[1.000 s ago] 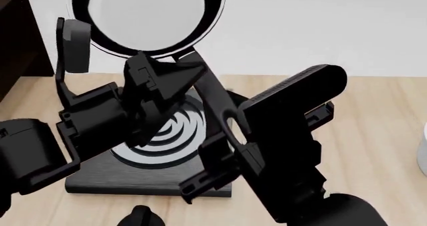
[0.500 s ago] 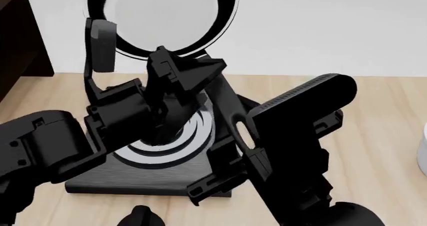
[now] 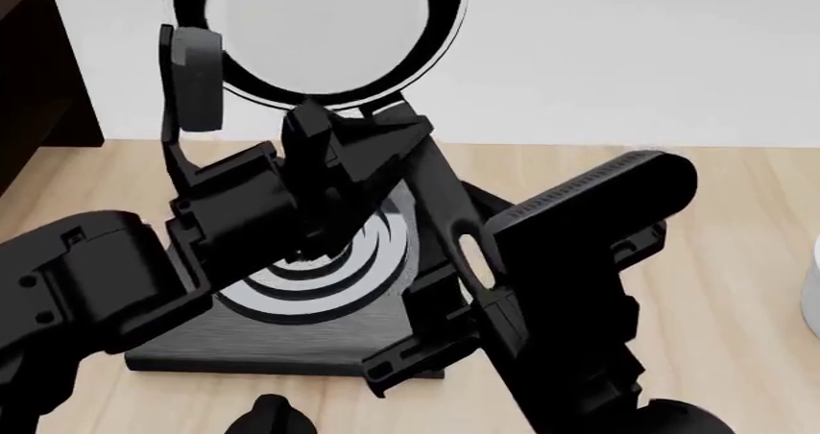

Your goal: Put the frying pan on the cabinet shelf.

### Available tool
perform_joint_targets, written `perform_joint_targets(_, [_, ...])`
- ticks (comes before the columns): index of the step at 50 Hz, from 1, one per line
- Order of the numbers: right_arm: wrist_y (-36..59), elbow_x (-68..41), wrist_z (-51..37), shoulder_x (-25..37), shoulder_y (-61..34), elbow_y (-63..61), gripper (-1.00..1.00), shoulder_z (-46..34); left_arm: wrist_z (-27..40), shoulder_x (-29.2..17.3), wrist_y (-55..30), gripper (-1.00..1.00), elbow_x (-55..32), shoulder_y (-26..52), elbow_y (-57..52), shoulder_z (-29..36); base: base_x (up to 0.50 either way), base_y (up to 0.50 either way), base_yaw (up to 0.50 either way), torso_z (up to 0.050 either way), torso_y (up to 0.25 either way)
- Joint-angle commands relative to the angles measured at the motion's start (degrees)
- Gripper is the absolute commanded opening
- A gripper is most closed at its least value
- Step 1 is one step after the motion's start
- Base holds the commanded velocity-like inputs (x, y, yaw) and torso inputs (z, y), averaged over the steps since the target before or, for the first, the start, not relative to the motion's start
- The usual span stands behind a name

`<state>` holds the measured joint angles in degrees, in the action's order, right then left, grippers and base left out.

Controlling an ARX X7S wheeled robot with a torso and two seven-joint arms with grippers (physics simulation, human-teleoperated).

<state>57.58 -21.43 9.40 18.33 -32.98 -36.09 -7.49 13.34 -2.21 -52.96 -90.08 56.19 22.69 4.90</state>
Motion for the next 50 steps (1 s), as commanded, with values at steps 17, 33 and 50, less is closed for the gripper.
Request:
perform_joint_targets(17, [0.93, -1.06, -1.79, 0.73, 3.02, -4.78, 1.00, 0.76, 7.01, -6.68, 7.02, -1.00, 4.05, 1.01, -5.54, -4.30, 0.00, 0.01, 0.00, 0.000, 0.000])
perform_joint_targets(33, [2.95, -2.34, -3.85, 0.62, 5.61, -8.84, 1.00, 3.28, 13.58, -13.27, 8.98, -1.00, -2.74, -2.17, -9.21, -13.22, 0.00, 0.01, 0.00, 0.001, 0.000])
perform_joint_targets(50, [2.85, -2.85, -5.29, -0.30, 7.87, -10.31, 1.00, 2.81, 19.05, -20.55, 5.36, -1.00, -11.18, -8.31, -16.39, -18.81, 0.00, 0.00, 0.00, 0.001, 0.000])
